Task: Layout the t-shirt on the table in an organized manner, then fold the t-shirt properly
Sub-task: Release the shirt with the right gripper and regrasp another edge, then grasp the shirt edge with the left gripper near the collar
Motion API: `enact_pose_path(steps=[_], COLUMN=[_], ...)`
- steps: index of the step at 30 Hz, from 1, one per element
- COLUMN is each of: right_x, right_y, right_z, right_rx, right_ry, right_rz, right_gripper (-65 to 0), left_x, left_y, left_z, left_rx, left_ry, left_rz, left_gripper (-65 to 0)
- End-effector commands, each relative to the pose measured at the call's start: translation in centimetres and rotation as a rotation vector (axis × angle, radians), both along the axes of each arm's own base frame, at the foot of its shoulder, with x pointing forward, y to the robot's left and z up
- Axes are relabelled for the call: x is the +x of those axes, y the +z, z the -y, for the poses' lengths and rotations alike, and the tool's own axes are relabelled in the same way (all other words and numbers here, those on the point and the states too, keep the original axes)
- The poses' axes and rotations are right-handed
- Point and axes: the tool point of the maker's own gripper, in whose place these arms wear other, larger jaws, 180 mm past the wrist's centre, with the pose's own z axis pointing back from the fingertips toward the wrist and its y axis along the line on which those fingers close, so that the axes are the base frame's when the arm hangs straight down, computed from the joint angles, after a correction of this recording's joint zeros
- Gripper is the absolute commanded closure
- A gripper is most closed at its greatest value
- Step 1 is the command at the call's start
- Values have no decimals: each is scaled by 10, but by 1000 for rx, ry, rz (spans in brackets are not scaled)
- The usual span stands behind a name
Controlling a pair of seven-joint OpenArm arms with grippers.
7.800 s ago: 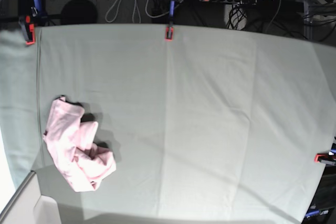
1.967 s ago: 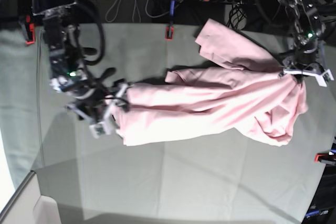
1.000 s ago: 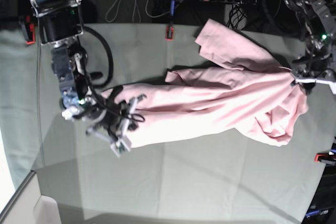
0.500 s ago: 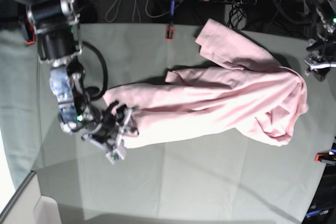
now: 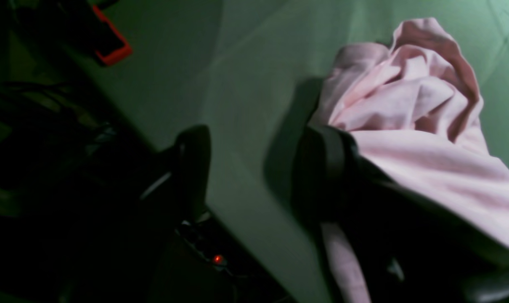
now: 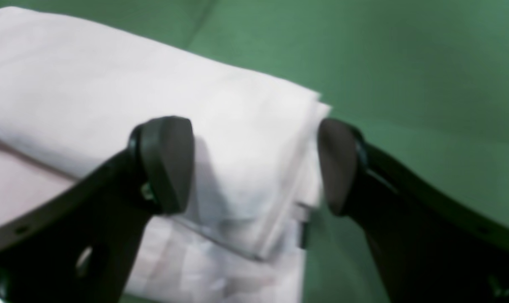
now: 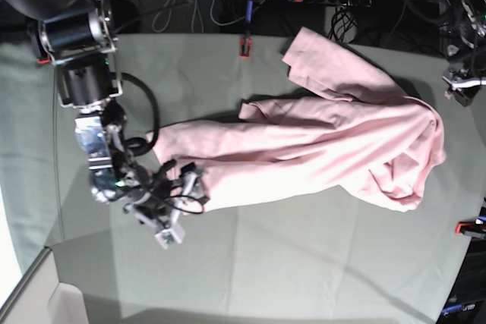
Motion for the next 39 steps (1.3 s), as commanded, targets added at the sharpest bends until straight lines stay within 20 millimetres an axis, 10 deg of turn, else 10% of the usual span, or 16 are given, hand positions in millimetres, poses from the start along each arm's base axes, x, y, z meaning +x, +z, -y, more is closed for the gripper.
enact_pose_path(steps=[1, 8, 15, 26, 32, 39], right_x=[12, 12, 40, 125, 177, 186], right_y=[13, 13, 71, 217, 231, 216], right_z=[1, -7, -14, 30, 91, 131], right_rx=[13, 25, 28, 175, 229, 205], right_ry=[-2, 4, 28, -169, -446, -552], right_rz=[38, 34, 194, 487, 487, 466], right_gripper=[-444, 0, 0, 0, 0, -110], left_x=[4, 4, -4, -11, -25, -34], left_y=[13, 13, 9, 31, 30, 16], left_z=[-6, -6, -6, 3, 8, 21], left_rx=[35, 37, 34, 86, 89, 38], left_ry=[-4, -4, -5, -42, -43, -25], left_rz=[31, 31, 13, 24, 1, -13], left_gripper=[-337, -337, -337, -337, -337, -356])
